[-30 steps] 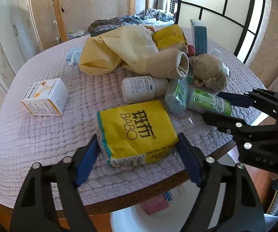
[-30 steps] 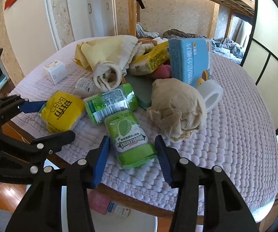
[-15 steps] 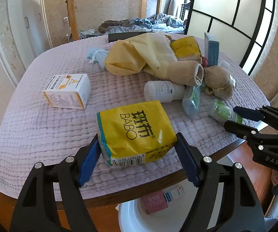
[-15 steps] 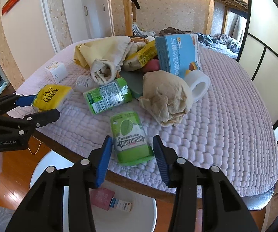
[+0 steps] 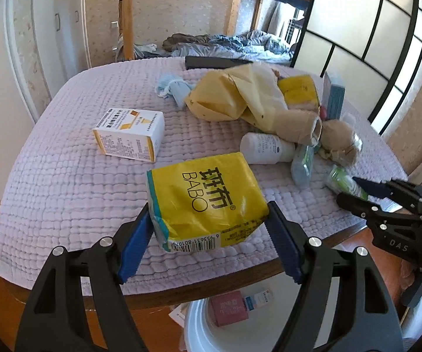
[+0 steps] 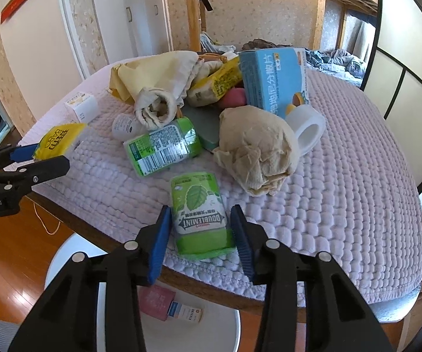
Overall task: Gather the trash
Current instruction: 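Carry the yellow bag and green bottle with both grippers over the white bin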
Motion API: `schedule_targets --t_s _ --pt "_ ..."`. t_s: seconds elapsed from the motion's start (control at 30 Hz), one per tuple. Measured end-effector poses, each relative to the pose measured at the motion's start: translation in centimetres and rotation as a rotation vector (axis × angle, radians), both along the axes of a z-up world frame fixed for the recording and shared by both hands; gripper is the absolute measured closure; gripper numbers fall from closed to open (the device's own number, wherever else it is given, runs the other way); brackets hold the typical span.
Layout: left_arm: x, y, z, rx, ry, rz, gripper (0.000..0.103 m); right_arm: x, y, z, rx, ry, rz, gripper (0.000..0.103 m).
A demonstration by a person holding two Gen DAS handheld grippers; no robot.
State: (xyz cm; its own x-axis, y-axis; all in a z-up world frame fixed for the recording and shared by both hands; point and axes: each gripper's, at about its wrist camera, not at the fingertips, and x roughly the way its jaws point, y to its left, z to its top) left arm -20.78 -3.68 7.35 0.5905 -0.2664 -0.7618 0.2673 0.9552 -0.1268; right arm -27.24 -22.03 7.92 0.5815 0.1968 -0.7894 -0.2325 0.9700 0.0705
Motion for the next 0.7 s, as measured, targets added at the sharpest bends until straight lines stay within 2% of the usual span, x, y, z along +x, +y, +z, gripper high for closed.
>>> schedule_targets --t_s 0.13,0.23,0.43,0.53,0.7 --pt "-0.2 1.1 0.7 -0.081 -0.004 0.005 0.026 -0.6 -0.6 0.5 0.018 -0.004 -0.009 0.063" --pt "0.2 2.2 0.9 -0.17 0.014 0.009 0.026 -0.9 -0.7 0.5 0.021 -0.002 -0.011 0.064" --pt "0.5 3.2 1.0 -0.285 0.049 0.008 0.026 -1.3 -0.6 0.8 0.039 -0.003 -0.014 0.064" --pt "0.3 3.6 1.4 -0.323 0.046 0.005 0.026 -1.6 -0.8 0.9 0.04 -0.006 -0.019 0.064" --pt "0.2 4.3 2.5 -0.341 0.027 0.012 0.026 -1.5 -0.5 1.1 0.037 -0.008 -0.017 0.064"
